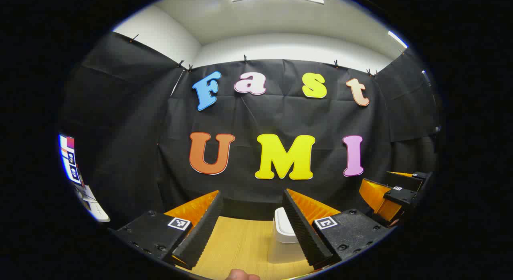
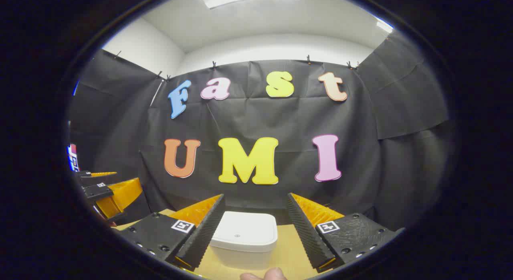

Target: Press the lid of the desktop garbage bin to open it, pick up the crumpled paper on the desktop and throw it into the bin, then pick up the pop can on the desktop and drop it into the bin, and finally close the garbage bin lid.

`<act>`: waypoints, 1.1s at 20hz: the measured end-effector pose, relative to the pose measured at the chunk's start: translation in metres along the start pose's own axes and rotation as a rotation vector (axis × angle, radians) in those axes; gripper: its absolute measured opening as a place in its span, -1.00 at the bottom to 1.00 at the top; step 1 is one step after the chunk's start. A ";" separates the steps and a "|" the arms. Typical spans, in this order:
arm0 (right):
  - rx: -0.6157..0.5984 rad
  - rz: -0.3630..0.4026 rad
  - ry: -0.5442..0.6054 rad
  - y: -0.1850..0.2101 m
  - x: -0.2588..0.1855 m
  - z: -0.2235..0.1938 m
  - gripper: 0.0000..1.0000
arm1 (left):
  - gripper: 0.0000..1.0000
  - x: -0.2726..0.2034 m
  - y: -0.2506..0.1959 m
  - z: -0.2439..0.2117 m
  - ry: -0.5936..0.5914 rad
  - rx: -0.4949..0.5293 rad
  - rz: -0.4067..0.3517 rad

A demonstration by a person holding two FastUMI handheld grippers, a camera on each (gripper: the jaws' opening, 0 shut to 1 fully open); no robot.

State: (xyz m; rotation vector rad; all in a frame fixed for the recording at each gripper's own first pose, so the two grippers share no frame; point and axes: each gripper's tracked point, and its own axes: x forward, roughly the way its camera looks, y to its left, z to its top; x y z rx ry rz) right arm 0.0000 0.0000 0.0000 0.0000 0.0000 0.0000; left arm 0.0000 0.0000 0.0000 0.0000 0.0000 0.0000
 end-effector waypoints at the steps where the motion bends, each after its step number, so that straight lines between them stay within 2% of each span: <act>1: 0.001 0.000 -0.001 0.001 0.000 0.000 0.94 | 0.92 0.001 0.000 0.001 -0.002 0.005 -0.005; 16: 0.000 0.030 -0.004 0.009 0.011 -0.001 0.90 | 0.92 0.007 -0.004 -0.007 0.019 0.027 -0.028; 22: -0.004 0.000 -0.004 -0.004 0.017 -0.002 0.94 | 0.92 0.015 -0.013 -0.014 0.040 0.010 -0.049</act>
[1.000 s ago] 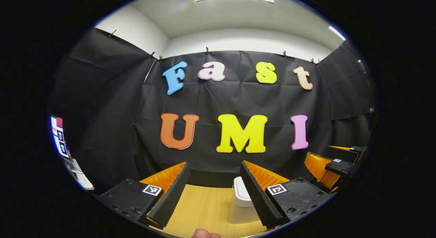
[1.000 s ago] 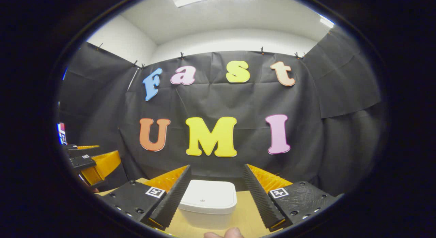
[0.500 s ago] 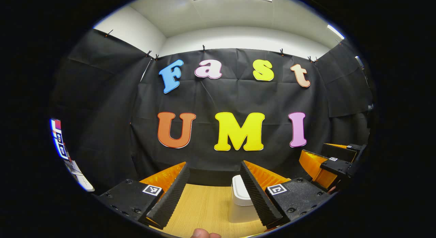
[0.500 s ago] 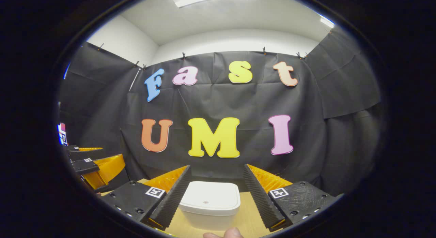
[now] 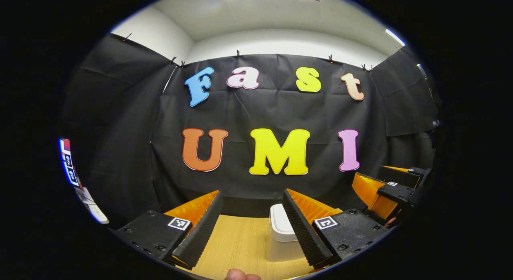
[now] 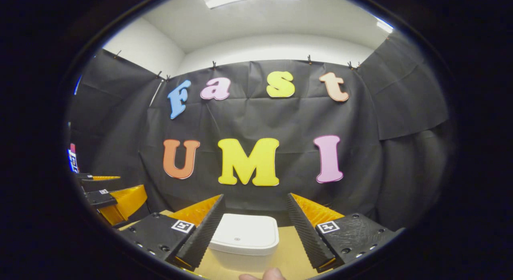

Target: Press the lid of the desktop garbage bin to open it, pick up the crumpled paper on the desktop and throw it into the bin, then pick up the pop can on the desktop and drop it into the bin, and finally close the garbage bin lid.

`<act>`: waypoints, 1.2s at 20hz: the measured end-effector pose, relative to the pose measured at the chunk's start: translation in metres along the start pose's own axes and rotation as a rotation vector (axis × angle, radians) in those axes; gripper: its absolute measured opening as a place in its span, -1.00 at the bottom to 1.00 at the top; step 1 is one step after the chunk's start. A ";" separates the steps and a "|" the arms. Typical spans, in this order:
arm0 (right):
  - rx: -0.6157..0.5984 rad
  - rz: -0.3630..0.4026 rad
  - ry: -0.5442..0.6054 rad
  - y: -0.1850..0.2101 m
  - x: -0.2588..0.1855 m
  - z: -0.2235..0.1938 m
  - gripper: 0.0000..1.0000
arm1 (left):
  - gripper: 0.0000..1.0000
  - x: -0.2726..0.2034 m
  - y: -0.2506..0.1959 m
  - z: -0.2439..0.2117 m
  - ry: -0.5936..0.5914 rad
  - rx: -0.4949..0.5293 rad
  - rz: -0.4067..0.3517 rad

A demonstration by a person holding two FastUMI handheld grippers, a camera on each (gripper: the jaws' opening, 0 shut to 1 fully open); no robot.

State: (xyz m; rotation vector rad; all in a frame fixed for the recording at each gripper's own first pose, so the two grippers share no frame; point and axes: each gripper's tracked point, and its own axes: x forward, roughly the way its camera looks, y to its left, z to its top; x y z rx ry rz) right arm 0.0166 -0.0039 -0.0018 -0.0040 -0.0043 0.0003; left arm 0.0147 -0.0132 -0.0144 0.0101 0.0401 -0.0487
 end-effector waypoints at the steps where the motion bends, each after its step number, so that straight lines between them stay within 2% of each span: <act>1: -0.002 -0.001 -0.002 0.000 0.000 0.000 0.94 | 0.92 0.002 -0.001 -0.001 0.000 0.001 -0.003; 2: -0.004 -0.002 -0.002 -0.001 0.000 0.000 0.89 | 0.92 0.003 -0.001 0.001 -0.001 0.002 -0.006; 13: 0.002 -0.026 0.049 -0.013 0.010 -0.019 0.90 | 0.92 0.011 -0.009 -0.009 0.026 0.007 -0.039; 14: 0.003 -0.026 0.063 -0.013 0.010 -0.023 0.94 | 0.93 0.011 -0.010 -0.010 0.029 0.009 -0.041; 24: -0.011 0.019 0.204 -0.005 0.022 -0.064 0.90 | 0.92 0.009 -0.009 -0.017 0.035 0.016 -0.050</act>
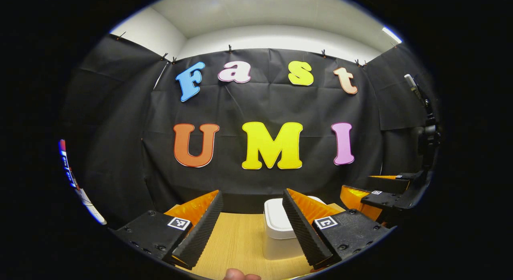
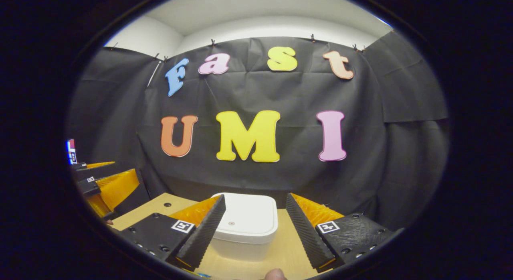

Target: Press the lid of the desktop garbage bin to open it, pick up the crumpled paper on the desktop and throw it into the bin, then pick up the pop can on the desktop and drop it into the bin, and finally close the garbage bin lid.

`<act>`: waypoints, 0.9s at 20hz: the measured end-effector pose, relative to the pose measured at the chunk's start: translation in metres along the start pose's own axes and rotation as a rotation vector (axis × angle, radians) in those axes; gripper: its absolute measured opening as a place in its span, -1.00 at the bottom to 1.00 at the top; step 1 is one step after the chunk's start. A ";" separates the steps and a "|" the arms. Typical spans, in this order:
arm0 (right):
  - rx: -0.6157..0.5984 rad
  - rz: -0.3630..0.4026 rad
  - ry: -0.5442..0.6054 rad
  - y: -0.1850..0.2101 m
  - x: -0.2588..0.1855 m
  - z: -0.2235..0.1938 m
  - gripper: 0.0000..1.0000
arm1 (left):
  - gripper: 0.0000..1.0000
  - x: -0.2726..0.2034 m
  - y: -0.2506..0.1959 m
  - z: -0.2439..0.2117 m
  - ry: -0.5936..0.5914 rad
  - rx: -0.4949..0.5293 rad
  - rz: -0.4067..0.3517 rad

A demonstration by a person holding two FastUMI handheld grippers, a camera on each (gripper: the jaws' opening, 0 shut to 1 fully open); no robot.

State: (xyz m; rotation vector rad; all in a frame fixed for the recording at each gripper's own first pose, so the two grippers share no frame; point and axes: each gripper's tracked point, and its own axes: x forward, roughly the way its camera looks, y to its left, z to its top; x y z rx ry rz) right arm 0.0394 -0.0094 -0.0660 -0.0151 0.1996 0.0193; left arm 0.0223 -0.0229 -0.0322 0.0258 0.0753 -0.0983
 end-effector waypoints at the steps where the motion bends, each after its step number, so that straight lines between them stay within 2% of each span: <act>1: -0.006 0.010 0.013 0.003 0.004 -0.003 0.92 | 0.93 -0.001 0.001 0.000 0.002 0.001 0.002; 3: -0.023 0.043 0.050 0.012 0.015 -0.014 0.84 | 0.93 -0.002 0.002 -0.003 0.011 0.005 0.005; 4: -0.023 0.065 0.070 0.017 0.017 -0.019 0.65 | 0.93 -0.002 0.003 -0.004 0.015 0.009 0.010; 5: -0.026 0.083 0.092 0.022 0.023 -0.024 0.63 | 0.92 -0.003 0.004 -0.005 0.019 0.013 0.010; 7: -0.035 0.103 0.135 0.027 0.029 -0.036 0.47 | 0.93 -0.004 0.005 -0.008 0.028 0.015 0.010; 11: -0.073 0.109 0.206 0.032 0.044 -0.056 -0.07 | 0.92 -0.005 0.008 -0.010 0.035 0.013 0.020; 13: -0.091 0.116 0.236 0.036 0.046 -0.061 -0.07 | 0.92 -0.005 0.010 -0.014 0.047 0.013 0.029; 16: -0.078 0.114 0.262 0.034 0.062 -0.071 -0.89 | 0.93 -0.005 0.013 -0.016 0.059 0.013 0.041; 17: -0.075 0.097 0.272 0.030 0.069 -0.072 -0.89 | 0.93 -0.004 0.014 -0.016 0.060 0.014 0.045; 18: -0.059 0.095 0.277 0.027 0.078 -0.076 -1.00 | 0.93 -0.005 0.015 -0.016 0.060 0.015 0.049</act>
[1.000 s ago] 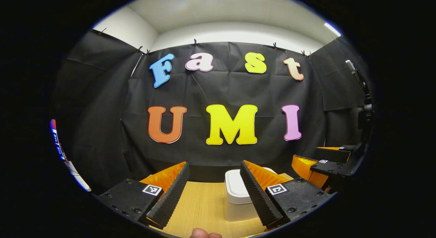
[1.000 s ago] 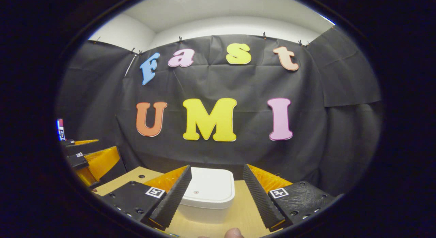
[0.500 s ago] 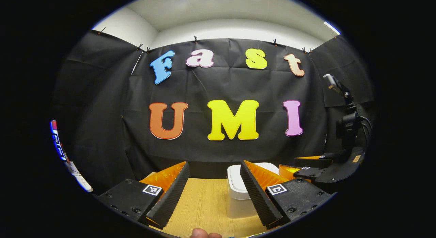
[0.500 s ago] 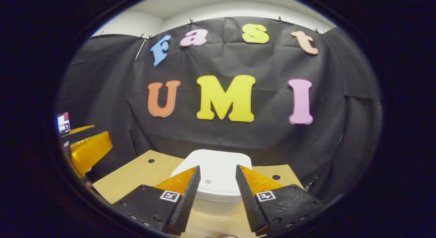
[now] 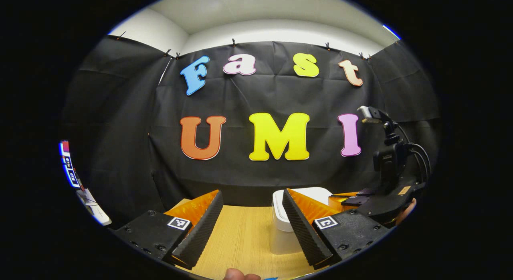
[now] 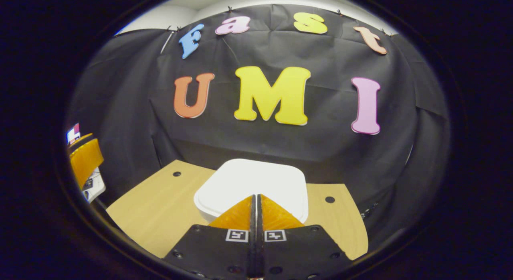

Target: Press the lid of the desktop garbage bin to open it, pick up the crumpled paper on the desktop and throw it into the bin, then pick up the pop can on the desktop and drop it into the bin, and finally close the garbage bin lid.

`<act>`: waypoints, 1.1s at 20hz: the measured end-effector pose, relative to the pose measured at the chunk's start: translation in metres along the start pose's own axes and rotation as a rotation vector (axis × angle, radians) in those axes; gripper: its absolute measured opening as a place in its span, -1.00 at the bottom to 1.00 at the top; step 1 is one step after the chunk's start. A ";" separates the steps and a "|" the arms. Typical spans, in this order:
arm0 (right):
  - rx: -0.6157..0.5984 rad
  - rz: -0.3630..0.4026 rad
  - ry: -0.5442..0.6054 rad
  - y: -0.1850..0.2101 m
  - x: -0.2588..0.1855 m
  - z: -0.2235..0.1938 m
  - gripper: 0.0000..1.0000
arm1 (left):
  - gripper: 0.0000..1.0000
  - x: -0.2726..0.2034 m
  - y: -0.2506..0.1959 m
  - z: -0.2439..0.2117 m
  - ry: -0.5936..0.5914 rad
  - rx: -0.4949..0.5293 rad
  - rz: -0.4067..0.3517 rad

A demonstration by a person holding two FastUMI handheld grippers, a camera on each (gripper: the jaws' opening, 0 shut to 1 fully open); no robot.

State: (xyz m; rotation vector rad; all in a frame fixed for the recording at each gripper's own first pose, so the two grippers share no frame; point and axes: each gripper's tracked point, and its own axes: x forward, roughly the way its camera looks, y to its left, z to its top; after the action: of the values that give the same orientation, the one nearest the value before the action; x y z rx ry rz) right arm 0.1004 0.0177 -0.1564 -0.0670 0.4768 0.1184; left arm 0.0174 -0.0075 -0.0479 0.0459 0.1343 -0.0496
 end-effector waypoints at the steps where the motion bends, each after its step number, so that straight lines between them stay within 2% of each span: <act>1: 0.008 -0.001 0.013 0.000 -0.002 0.000 -1.00 | 0.93 0.000 0.001 0.000 0.001 0.001 0.005; 9: 0.008 -0.001 0.085 -0.010 0.018 -0.022 -1.00 | 0.93 0.001 0.005 -0.005 0.012 0.005 0.034; 12: 0.079 0.012 0.137 -0.010 0.018 -0.035 -0.99 | 0.93 0.003 0.000 -0.012 0.026 0.000 0.031; 14: 0.075 0.009 0.163 -0.008 0.018 -0.039 -0.99 | 0.93 0.005 -0.001 -0.016 0.035 -0.005 0.031; 18: 0.003 -0.008 0.127 -0.008 0.016 -0.035 -0.98 | 0.93 0.009 -0.008 -0.012 0.026 -0.013 0.019; 21: -0.023 -0.016 0.055 -0.010 0.008 -0.015 -0.98 | 0.92 0.010 -0.012 -0.009 0.015 -0.006 0.003; 22: -0.016 -0.015 0.011 -0.009 0.006 -0.004 -0.48 | 0.92 0.010 -0.013 -0.011 0.019 -0.007 -0.004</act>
State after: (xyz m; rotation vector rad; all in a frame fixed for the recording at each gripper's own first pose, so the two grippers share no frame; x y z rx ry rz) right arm 0.1049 0.0086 -0.1621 -0.0865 0.4867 0.1075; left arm 0.0253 -0.0207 -0.0606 0.0395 0.1532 -0.0524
